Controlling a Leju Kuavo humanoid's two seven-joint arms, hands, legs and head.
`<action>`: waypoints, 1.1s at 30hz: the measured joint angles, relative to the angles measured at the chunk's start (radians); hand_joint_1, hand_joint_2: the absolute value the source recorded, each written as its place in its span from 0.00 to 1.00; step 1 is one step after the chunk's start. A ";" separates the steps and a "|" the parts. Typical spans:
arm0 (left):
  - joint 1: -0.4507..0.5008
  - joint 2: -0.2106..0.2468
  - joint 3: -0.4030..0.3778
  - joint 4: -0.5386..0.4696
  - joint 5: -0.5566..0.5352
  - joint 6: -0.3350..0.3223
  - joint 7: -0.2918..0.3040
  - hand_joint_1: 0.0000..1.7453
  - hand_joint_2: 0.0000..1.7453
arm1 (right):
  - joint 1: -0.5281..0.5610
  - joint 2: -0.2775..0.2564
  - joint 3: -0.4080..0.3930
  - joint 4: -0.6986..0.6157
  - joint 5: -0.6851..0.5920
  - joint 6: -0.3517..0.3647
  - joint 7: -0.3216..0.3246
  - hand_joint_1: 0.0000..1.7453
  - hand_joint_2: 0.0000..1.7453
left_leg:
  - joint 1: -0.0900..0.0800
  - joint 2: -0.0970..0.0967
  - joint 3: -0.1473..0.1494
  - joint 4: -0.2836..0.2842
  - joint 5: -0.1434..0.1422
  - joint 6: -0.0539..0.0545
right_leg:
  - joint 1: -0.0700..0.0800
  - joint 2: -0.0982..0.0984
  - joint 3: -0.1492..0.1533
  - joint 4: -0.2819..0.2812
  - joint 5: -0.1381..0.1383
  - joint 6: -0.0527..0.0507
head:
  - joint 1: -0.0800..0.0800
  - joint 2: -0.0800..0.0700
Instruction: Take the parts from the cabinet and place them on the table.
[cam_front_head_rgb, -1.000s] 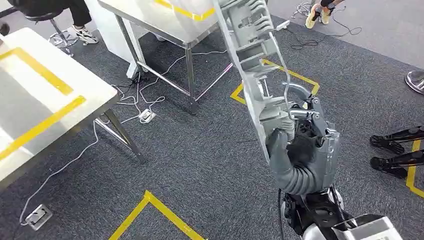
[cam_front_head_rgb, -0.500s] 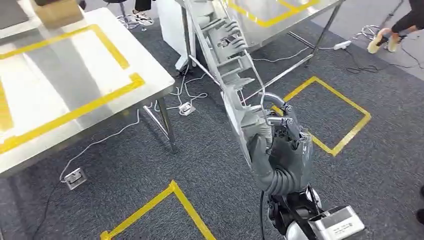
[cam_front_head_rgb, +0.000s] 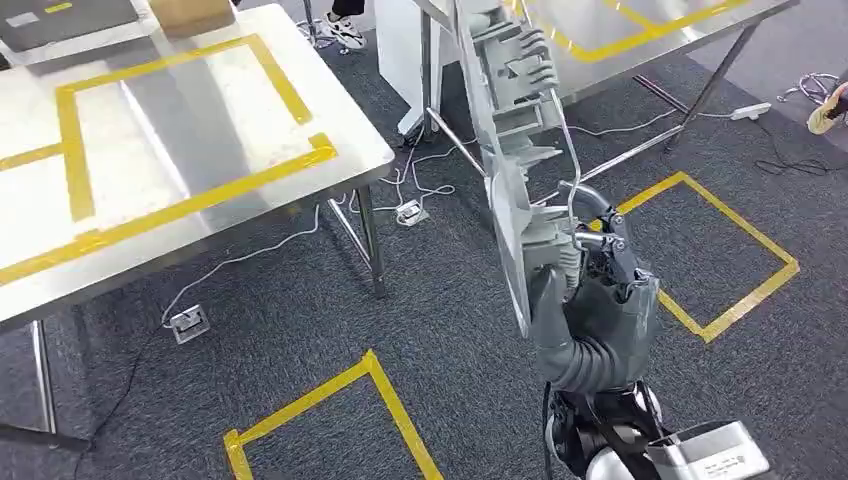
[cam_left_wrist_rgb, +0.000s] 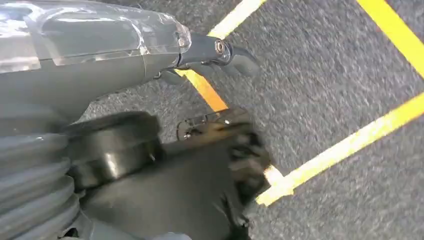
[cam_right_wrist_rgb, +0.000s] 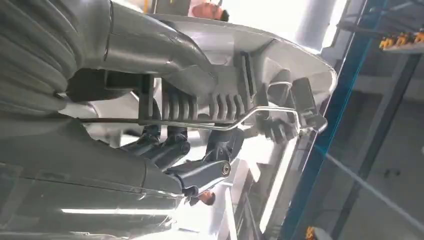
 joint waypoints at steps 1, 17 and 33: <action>-0.002 -0.005 0.000 -0.001 0.000 0.000 0.000 0.00 1.00 | 0.003 -0.005 0.000 -0.008 0.000 0.005 0.000 1.00 1.00 | -0.018 0.053 0.016 -0.025 -0.028 -0.006 | 0.004 -0.005 -0.002 0.007 -0.007 0.011 | -0.010 0.000; -0.005 -0.018 0.001 0.000 0.009 0.000 -0.011 0.00 1.00 | -0.012 -0.020 -0.006 -0.038 0.006 0.037 0.002 1.00 1.00 | -0.043 -0.168 0.002 -0.031 -0.002 0.084 | 0.026 0.171 -0.020 0.044 -0.008 -0.040 | 0.037 0.000; -0.004 -0.008 0.001 0.000 0.010 -0.001 -0.011 0.00 1.00 | -0.026 -0.015 -0.005 -0.032 0.006 0.039 0.002 1.00 1.00 | -0.019 0.046 0.013 -0.030 -0.020 0.027 | 0.008 -0.028 0.013 0.006 -0.015 0.024 | 0.000 0.000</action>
